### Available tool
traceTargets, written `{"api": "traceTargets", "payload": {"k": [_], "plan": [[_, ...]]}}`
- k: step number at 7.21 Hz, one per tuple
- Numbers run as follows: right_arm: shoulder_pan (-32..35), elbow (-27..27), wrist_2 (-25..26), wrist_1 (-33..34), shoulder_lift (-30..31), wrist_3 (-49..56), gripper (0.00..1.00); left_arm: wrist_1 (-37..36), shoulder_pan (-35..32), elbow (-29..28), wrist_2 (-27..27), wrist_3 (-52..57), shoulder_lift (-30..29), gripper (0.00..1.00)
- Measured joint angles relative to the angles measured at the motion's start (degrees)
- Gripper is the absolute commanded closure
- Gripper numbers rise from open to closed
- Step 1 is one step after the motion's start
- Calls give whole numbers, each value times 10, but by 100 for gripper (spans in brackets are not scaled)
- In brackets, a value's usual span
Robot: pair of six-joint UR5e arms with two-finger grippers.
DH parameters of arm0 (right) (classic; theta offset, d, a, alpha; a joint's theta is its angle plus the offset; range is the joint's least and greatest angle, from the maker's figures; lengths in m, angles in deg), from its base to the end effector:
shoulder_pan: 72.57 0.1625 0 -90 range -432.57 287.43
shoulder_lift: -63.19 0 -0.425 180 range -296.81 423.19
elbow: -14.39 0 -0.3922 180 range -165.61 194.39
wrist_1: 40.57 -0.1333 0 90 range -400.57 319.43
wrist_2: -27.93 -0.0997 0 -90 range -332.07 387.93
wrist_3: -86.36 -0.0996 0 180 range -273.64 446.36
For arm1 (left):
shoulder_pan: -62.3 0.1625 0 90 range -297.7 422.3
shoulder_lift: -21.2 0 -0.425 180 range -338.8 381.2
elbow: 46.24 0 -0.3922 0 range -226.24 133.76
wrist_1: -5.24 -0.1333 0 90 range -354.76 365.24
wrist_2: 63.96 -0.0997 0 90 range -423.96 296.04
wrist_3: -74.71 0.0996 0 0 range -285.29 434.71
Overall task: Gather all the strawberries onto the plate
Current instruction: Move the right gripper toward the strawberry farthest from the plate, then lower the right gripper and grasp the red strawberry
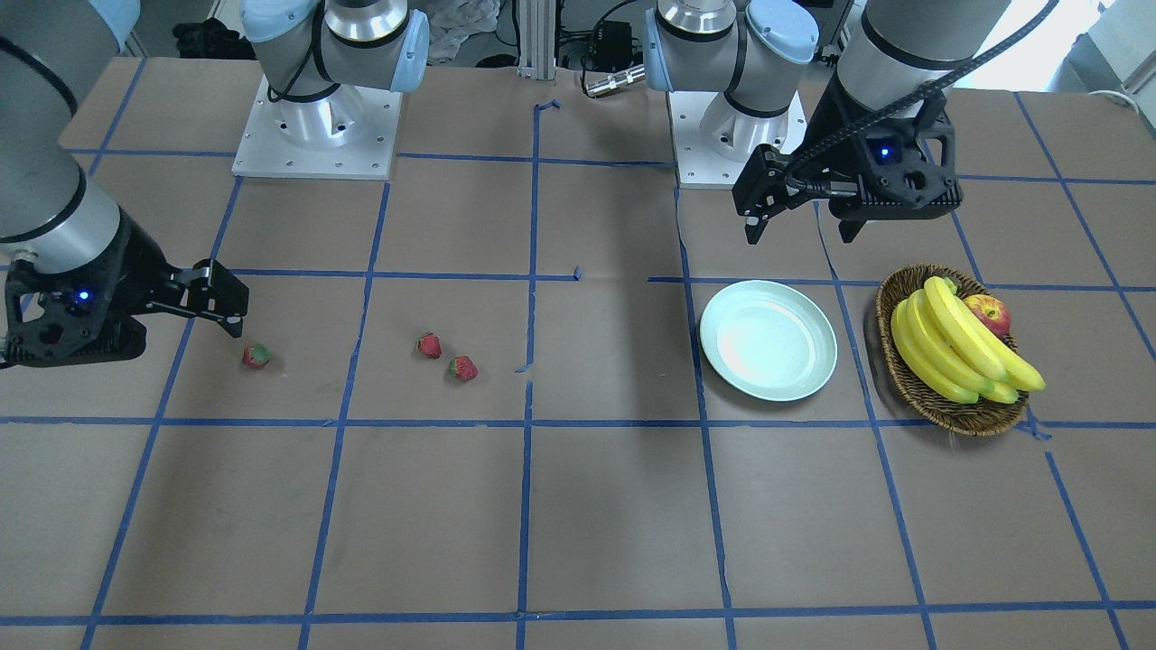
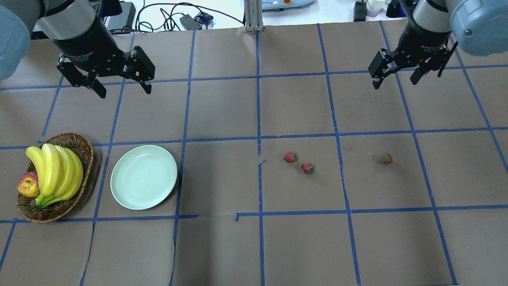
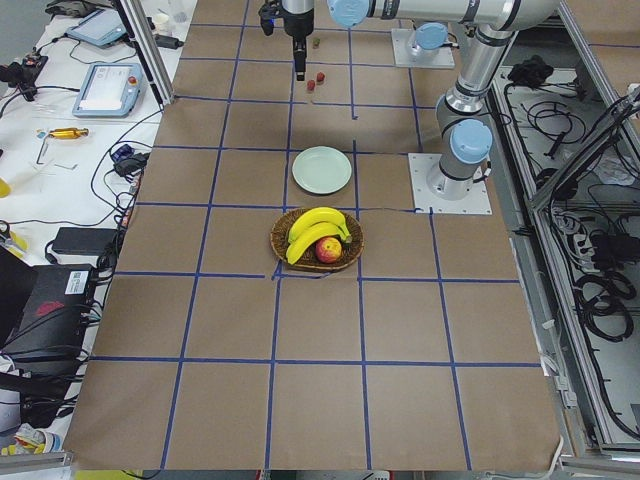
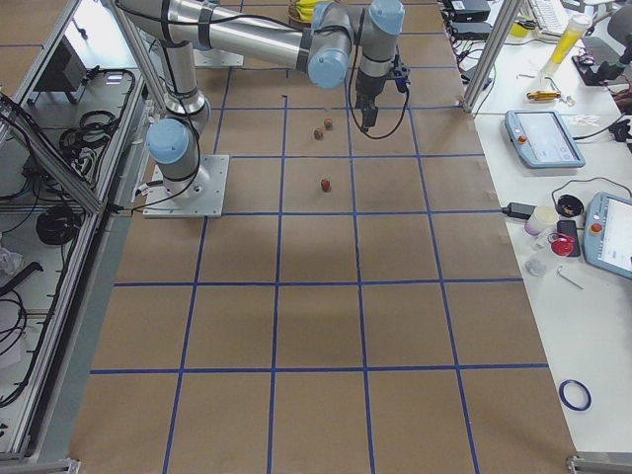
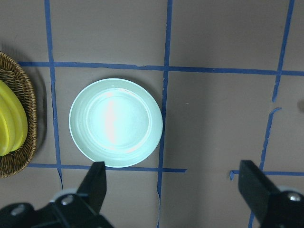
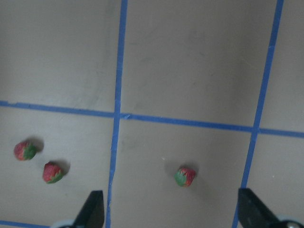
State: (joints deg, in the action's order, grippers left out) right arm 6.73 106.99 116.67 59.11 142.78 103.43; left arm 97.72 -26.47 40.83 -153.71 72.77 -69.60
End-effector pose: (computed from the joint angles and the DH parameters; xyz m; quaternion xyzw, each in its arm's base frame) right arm 0.0305 -0.5682 0.3870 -0.0552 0.9980 0.0256 0.0176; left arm -0.1230 -0.4997 0.5018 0.0277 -0.9996 -0.0031 0.0022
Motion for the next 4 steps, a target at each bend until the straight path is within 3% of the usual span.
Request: {"api": "traceTargets", "payload": {"k": [4], "plan": [[-37,266,0,324,-12,67,0,-2,-16,11,-3,-2,-1,0]]}}
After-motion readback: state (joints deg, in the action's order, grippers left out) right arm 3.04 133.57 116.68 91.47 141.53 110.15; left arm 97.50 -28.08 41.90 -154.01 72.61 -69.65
